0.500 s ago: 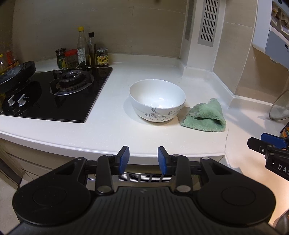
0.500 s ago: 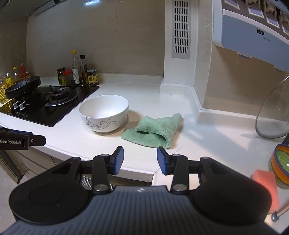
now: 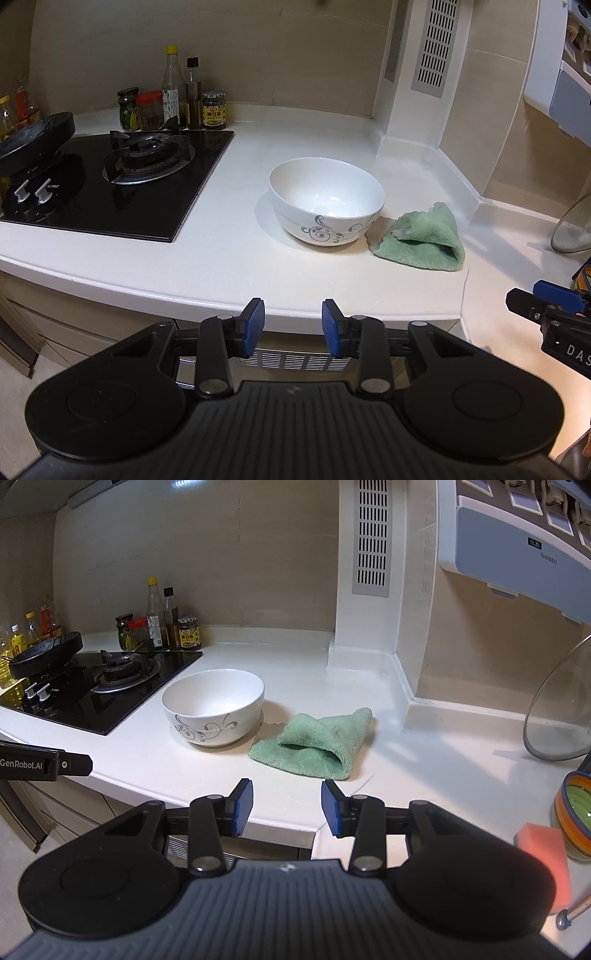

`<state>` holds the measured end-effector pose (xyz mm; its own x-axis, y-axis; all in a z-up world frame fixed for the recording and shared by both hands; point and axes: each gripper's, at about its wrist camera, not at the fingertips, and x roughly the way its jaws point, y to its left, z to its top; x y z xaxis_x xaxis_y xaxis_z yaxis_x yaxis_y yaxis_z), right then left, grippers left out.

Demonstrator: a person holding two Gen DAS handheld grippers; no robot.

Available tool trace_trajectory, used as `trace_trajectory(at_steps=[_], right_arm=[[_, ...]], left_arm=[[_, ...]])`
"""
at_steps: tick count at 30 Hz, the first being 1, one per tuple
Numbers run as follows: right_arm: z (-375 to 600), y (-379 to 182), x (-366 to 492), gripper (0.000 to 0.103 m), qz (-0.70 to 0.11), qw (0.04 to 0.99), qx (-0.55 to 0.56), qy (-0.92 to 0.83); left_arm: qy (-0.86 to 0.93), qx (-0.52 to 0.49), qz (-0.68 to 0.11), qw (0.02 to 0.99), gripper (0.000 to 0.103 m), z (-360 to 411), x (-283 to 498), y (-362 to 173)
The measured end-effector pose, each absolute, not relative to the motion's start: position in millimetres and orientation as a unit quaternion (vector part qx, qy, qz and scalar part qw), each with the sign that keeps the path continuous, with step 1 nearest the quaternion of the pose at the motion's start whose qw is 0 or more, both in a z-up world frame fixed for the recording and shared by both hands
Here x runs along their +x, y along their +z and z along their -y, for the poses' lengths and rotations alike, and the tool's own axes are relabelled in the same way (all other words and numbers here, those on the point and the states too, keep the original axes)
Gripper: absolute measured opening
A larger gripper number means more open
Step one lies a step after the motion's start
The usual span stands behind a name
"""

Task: Clean bowl
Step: 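Move both tools toward the white bowl and green towel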

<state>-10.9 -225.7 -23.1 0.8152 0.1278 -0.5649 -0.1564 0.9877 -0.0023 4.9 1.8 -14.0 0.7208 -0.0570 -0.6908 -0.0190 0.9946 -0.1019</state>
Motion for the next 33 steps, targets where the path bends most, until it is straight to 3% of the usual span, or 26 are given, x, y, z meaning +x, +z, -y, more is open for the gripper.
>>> trace_trajectory(at_steps=[33], right_arm=[[196,-37,25,0.036,-0.346,0.935,-0.066,0.034]], left_arm=[[-0.049,-0.080,-0.402,0.911,0.039,-25,58,-49]])
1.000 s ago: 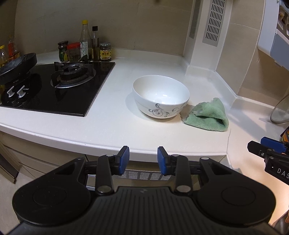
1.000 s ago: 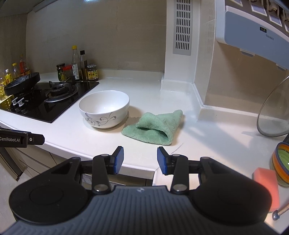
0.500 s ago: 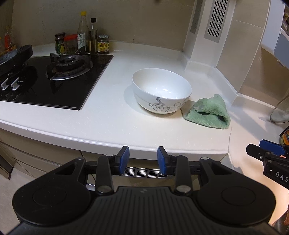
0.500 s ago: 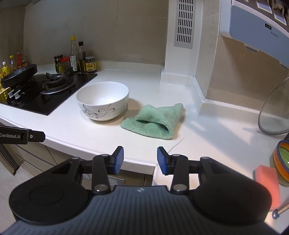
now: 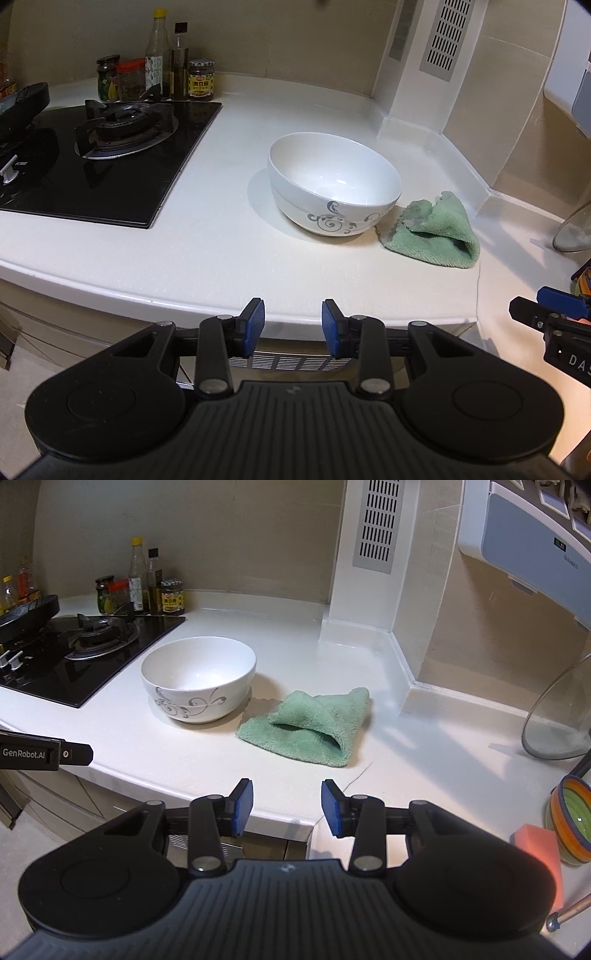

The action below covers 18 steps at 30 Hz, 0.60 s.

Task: Clean bowl
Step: 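Move both tools toward the white bowl and green towel, then grasp the green towel with the right gripper and lift it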

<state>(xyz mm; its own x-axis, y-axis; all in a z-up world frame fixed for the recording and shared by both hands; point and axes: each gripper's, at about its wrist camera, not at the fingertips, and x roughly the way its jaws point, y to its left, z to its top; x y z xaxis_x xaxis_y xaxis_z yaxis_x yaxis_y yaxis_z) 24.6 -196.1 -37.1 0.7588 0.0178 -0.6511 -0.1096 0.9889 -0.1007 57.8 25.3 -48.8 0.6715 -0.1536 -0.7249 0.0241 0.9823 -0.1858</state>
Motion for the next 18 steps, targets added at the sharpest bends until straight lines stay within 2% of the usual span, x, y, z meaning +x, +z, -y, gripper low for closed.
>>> trace_trajectory(at_steps=[18], right_arm=[[208,-53,90,0.036,-0.371,0.927,-0.040,0.024]], left_arm=[[-0.063,-0.085,-0.419,0.902,0.039,-42,110,-58]])
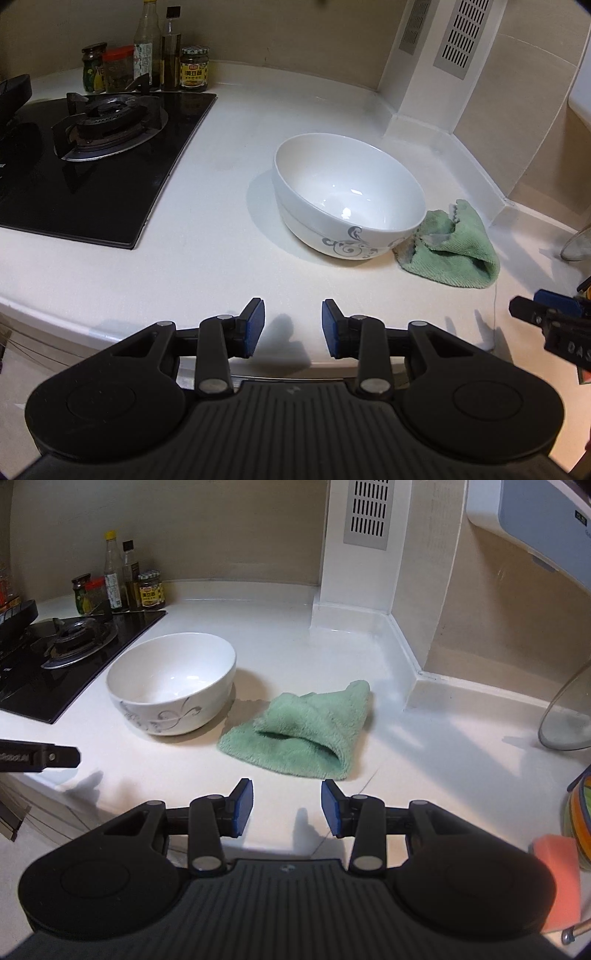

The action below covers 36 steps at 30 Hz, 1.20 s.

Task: Clean bowl
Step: 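Grasp the green towel with the right gripper and lift it, then grasp the bowl rim with the left gripper while the right gripper brings the towel inside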

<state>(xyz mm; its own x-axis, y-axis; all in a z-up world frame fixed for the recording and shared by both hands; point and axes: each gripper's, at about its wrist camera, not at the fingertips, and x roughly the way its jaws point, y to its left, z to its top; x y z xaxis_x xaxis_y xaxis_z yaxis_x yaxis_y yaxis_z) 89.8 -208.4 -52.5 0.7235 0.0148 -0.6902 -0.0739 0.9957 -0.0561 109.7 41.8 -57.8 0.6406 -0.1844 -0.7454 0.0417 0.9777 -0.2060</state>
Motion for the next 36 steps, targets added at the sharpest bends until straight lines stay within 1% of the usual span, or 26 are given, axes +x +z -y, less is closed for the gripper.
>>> trace_trajectory(at_steps=[6,8,13,15,16,17,19,22,24,27,30,36], right_arm=[[213,-62,138,0.036,-0.376,0.923,-0.070,0.032],[211,-67,153,0.036,-0.374,0.921,-0.099,0.037],[210,-80,185,0.038,-0.383,0.907,-0.163,0.070],[211,-85,191,0.035,-0.373,0.903,-0.198,0.081],[213,-85,192,0.023,-0.368,0.903,-0.204,0.087],[216,-84,193,0.004,-0.361,0.904,-0.206,0.096],[229,-74,195,0.004,-0.352,0.912,-0.176,0.118],[256,-50,204,0.004,-0.339,0.927,-0.093,0.127],[267,-22,205,0.004,-0.306,0.942,-0.057,0.124],[262,25,199,0.004,-0.249,0.956,-0.035,0.153],[222,37,209,0.004,-0.254,0.939,-0.073,0.219],[137,0,245,0.004,-0.344,0.870,-0.165,0.312]], left_arm=[[-0.050,-0.067,-0.423,0.902,0.039,-59,130,-44],[-0.037,-0.057,-0.432,0.899,0.039,-61,142,-38],[-0.014,-0.067,-0.432,0.899,0.039,-64,163,-13],[-0.007,-0.071,-0.431,0.900,0.039,-62,169,-7],[-0.006,-0.073,-0.430,0.900,0.039,-61,171,-5],[-0.007,-0.076,-0.429,0.900,0.039,-60,175,-3],[-0.011,-0.081,-0.430,0.899,0.039,-58,182,0],[-0.027,-0.088,-0.443,0.892,0.039,-56,198,3],[-0.042,-0.080,-0.444,0.891,0.039,-55,209,6],[-0.058,-0.074,-0.442,0.892,0.039,-55,226,5],[-0.070,-0.071,-0.454,0.885,0.039,-55,244,-6],[-0.089,-0.029,-0.480,0.872,0.039,-47,262,-23]])
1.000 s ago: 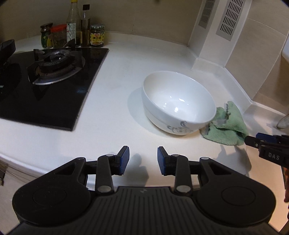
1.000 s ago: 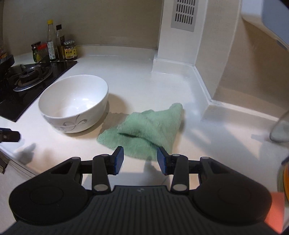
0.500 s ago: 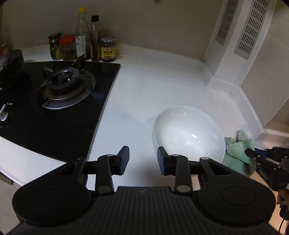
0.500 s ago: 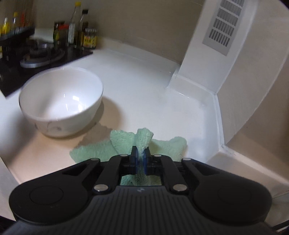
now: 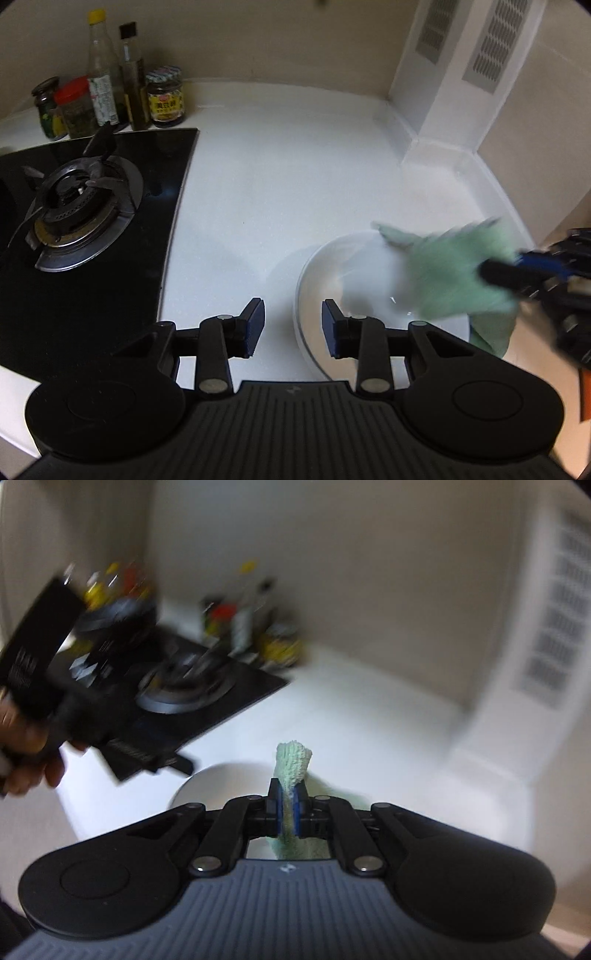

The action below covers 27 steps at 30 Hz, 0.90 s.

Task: Clean bowl
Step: 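Grasp the bowl rim with the left gripper while the right gripper brings the towel inside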

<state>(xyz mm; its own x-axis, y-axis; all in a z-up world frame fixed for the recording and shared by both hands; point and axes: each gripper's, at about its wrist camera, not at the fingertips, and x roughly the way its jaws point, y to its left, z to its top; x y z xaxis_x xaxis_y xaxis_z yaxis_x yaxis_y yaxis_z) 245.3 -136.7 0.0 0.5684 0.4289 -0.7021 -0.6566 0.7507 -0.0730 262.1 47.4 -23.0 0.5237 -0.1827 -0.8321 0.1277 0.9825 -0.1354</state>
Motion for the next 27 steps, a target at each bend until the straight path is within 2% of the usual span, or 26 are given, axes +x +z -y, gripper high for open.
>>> trace_trajectory(at_steps=[2,4,6,13,18,23,27], right_arm=[[121,-15,254,0.004,-0.367,0.852,-0.186,0.322],[110,-28,260,0.004,-0.388,0.838,-0.204,0.325],[102,-42,268,0.004,-0.411,0.824,-0.218,0.323],[87,-74,289,0.005,-0.470,0.780,-0.243,0.335],[74,-93,305,0.005,-0.480,0.765,-0.287,0.320],[65,-95,318,0.005,-0.502,0.749,-0.202,0.382],[65,-91,291,0.005,-0.533,0.673,-0.237,0.455]], left_arm=[[-0.101,-0.027,-0.489,0.866,0.039,-47,267,-29],[-0.119,-0.025,-0.502,0.856,0.030,-46,273,-36],[-0.134,-0.021,-0.512,0.848,0.012,-46,278,-42],[-0.153,0.011,-0.506,0.849,0.011,-43,279,-47],[-0.157,0.034,-0.495,0.854,0.011,-40,273,-48],[-0.159,0.037,-0.497,0.852,0.010,-42,277,-47],[-0.164,0.032,-0.497,0.851,0.006,-43,281,-48]])
